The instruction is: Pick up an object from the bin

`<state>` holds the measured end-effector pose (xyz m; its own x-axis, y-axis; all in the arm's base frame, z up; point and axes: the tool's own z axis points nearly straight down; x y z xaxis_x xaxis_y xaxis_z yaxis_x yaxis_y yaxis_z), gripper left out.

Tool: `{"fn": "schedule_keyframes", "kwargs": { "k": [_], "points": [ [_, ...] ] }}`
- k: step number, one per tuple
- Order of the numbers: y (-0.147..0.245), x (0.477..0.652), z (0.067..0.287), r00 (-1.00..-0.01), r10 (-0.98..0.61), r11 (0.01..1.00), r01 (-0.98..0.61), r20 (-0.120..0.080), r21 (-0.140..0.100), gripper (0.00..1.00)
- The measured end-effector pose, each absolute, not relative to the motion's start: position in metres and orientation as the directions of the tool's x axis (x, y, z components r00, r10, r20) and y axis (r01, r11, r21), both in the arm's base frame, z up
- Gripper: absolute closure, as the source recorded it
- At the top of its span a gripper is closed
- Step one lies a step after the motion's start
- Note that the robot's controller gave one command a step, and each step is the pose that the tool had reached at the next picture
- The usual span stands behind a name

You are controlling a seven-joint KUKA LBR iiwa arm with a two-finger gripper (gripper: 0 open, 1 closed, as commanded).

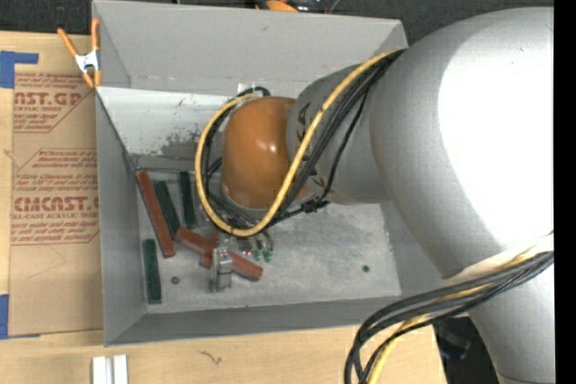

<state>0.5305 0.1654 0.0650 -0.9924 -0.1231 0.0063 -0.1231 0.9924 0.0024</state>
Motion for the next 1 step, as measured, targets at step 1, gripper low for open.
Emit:
{"fn": "schedule_keyframes", "kwargs": {
  "k": [1],
  "points": [
    [0.1451, 0.4906, 0.1009, -0.997, -0.081, 0.997, -0.081, 0.002, 0.001, 0.00]
  ]
}}
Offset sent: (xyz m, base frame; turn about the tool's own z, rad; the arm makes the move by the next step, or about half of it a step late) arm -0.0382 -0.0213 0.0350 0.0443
